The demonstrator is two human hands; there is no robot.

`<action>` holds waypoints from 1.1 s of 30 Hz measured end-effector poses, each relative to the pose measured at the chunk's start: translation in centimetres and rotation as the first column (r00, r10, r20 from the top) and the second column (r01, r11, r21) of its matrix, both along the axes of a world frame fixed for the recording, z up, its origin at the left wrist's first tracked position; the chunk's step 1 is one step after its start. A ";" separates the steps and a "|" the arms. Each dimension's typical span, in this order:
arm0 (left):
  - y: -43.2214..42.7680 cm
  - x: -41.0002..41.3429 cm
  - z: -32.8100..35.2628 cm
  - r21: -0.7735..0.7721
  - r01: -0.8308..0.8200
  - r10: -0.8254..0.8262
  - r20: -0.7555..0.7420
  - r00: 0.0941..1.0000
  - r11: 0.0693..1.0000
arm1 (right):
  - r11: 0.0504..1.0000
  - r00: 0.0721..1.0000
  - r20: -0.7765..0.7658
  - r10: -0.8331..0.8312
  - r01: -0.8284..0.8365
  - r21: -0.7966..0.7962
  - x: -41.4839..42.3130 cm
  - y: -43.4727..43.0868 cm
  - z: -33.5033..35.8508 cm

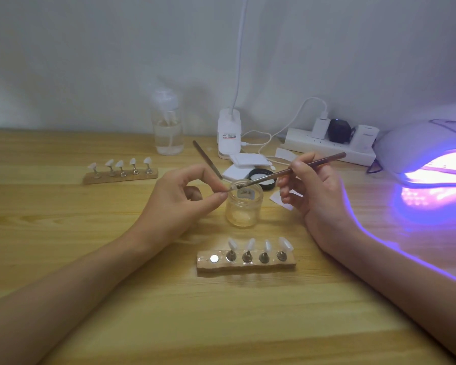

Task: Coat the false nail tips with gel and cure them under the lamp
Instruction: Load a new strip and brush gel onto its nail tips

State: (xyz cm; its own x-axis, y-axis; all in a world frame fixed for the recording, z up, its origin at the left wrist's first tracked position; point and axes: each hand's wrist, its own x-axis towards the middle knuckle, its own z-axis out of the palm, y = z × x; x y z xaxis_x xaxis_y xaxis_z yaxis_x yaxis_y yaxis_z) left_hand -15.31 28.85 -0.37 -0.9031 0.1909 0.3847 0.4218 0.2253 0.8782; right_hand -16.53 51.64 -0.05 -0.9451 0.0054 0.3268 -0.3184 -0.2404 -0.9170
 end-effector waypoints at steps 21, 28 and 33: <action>0.2 0.3 0.2 -0.055 0.009 -0.015 -0.095 0.995 0.998 | 0.998 0.998 -0.023 0.060 -0.060 -0.010 0.2 -0.2 0.3; 0.1 0.1 0.1 -0.056 0.012 -0.018 -0.107 0.994 0.998 | 0.999 0.999 -0.010 0.042 -0.042 -0.027 0.0 -0.1 0.2; 0.0 -0.1 -0.1 -0.060 0.010 -0.017 -0.116 0.993 0.998 | 0.999 1.000 -0.006 0.020 -0.020 0.036 0.0 -0.2 0.0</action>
